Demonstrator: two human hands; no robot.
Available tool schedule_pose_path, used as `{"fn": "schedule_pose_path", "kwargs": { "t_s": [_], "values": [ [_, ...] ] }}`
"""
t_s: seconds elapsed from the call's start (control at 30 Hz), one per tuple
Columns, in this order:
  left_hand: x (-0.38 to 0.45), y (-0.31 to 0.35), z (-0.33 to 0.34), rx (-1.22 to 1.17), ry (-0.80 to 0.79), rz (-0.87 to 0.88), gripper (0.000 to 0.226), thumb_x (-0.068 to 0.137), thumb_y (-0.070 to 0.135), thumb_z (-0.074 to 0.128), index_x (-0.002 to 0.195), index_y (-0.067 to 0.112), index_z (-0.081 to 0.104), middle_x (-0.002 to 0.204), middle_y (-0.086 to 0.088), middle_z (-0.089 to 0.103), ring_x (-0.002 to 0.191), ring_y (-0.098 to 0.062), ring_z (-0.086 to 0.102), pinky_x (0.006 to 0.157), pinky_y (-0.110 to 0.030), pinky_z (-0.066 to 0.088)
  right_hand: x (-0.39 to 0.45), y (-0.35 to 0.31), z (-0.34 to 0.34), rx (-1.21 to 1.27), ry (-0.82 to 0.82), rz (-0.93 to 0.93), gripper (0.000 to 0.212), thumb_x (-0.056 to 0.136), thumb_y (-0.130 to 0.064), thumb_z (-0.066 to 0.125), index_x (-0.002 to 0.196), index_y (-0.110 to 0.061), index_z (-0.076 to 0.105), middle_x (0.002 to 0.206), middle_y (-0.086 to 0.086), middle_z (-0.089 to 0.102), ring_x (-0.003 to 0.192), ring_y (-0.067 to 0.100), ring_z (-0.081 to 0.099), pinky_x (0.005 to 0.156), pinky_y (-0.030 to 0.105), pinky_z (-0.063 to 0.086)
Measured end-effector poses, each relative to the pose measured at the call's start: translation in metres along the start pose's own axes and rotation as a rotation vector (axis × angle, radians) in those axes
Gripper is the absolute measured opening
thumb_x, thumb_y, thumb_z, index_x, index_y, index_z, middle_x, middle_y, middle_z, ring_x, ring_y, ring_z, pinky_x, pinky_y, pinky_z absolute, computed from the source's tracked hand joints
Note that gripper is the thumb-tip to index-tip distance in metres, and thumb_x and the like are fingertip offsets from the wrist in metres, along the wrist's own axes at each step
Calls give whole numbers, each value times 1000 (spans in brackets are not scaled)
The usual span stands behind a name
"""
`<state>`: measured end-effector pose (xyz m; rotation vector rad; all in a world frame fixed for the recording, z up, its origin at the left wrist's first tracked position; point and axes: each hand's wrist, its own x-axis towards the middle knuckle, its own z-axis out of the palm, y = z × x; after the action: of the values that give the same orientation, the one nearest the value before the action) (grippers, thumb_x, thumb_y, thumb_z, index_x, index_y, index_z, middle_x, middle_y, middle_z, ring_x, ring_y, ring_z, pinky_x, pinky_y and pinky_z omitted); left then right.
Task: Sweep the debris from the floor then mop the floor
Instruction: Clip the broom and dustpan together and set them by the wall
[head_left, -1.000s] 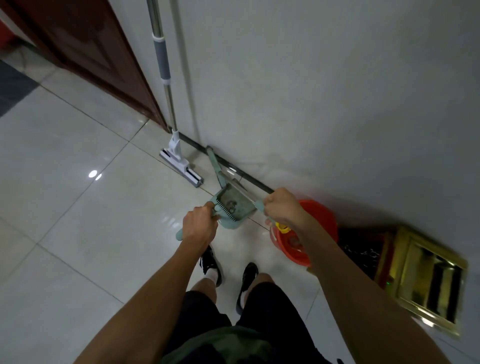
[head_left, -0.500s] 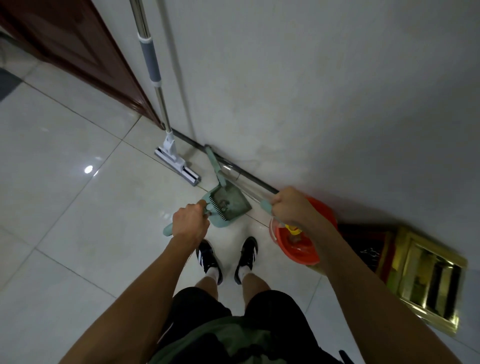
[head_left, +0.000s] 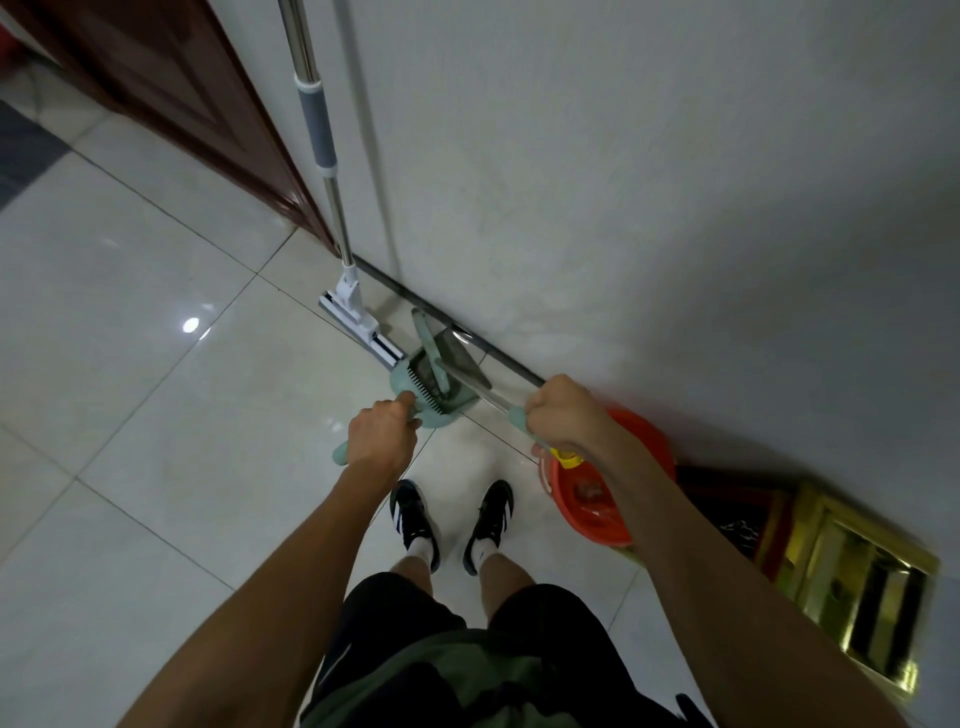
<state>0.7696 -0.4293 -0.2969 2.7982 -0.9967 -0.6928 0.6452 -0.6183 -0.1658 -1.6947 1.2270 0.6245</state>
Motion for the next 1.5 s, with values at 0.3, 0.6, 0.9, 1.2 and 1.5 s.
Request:
{"fn": "schedule_pose_path", "kwargs": {
  "t_s": [0.3,0.6,0.9,1.2,1.5],
  "values": [
    [16,11,-8,-14,-47,47,23,98,32,55,115,17,56,93,-10,68,80,-29,63,70,-37,52,17,-15,1,42,-96,-34,28,91,-2,52,116,6,64,89,12,60,70,18,58,43,13,47],
    [35,5,-16,-65,-64,50,19,94,30,61,109,19,58,96,-4,66,77,-21,55,66,-32,46,33,-18,15,633,-136,-18,25,85,0,60,102,19,61,89,20,60,80,31,60,92,54,52],
    [40,-5,-17,-177,-107,-9,27,90,30,65,115,21,66,104,-7,70,81,-22,59,67,-30,48,41,11,40,426,-51,-379,49,82,1,74,125,-20,67,121,-6,68,103,-7,64,86,11,50],
    [41,-11,-22,-334,-146,36,54,82,26,75,133,24,59,117,-15,69,101,-35,64,85,-40,55,36,-8,65,210,167,-594,44,88,-17,75,130,-24,65,116,-3,72,100,2,67,89,11,49],
    [50,-23,-28,-371,-113,129,63,89,28,69,145,28,42,115,-10,68,94,-31,63,79,-40,56,30,-19,72,144,180,-624,44,91,-24,72,134,-24,61,120,-3,71,103,-2,64,87,5,46]
  ]
}}
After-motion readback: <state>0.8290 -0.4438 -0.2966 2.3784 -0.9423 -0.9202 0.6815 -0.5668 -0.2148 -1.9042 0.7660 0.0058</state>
